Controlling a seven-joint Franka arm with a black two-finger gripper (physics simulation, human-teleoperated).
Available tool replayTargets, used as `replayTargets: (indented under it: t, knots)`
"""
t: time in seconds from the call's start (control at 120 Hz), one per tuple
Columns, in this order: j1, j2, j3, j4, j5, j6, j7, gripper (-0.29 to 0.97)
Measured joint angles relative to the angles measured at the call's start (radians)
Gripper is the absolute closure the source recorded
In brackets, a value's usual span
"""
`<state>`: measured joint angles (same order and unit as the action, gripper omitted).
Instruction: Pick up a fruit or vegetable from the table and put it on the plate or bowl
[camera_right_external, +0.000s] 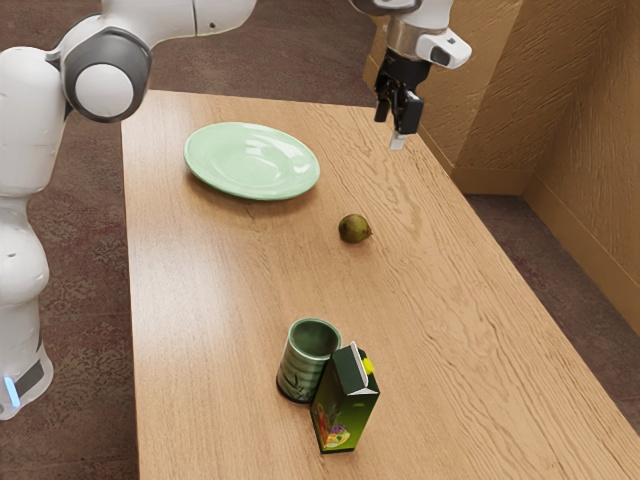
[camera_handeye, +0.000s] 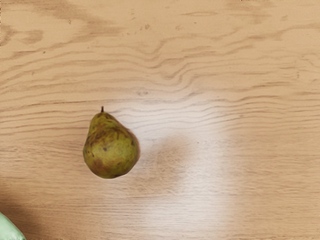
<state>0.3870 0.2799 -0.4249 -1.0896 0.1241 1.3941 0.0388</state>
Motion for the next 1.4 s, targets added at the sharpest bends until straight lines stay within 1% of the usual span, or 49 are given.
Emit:
replayTargets:
  t: [0.317, 0.417, 0.483, 0.567, 0.667, 0.817, 0.9, 0.942, 1.017, 1.108, 1.233, 1.3, 1.4]
  knots:
    - [0.0, 0.0, 0.0, 0.003, 0.002, 0.0, -0.038, 0.0]
    - [0.0, -0.001, 0.0, 0.069, -0.002, -0.015, -0.046, 0.0]
    - [0.0, -0.004, -0.002, 0.144, -0.003, -0.038, -0.05, 0.0]
    - [0.0, -0.038, -0.008, 0.208, -0.001, -0.08, -0.055, 0.0]
    - [-0.005, -0.066, -0.03, 0.22, 0.012, -0.114, -0.061, 0.0]
    - [-0.005, -0.064, -0.038, 0.214, 0.04, -0.137, -0.067, 0.0]
    - [-0.004, -0.057, -0.052, 0.181, 0.073, -0.14, -0.049, 0.0]
    - [-0.009, -0.043, -0.088, 0.147, 0.057, -0.133, -0.017, 0.0]
    - [-0.019, -0.015, -0.115, 0.118, 0.088, -0.113, 0.027, 0.0]
    - [-0.02, 0.042, -0.119, 0.112, 0.113, -0.077, 0.073, 0.0]
    - [0.018, 0.138, -0.111, 0.116, 0.093, -0.013, 0.153, 0.0]
    - [0.034, 0.169, -0.082, 0.116, 0.071, 0.019, 0.197, 0.0]
    - [0.034, 0.222, -0.046, 0.109, 0.049, 0.071, 0.258, 0.0]
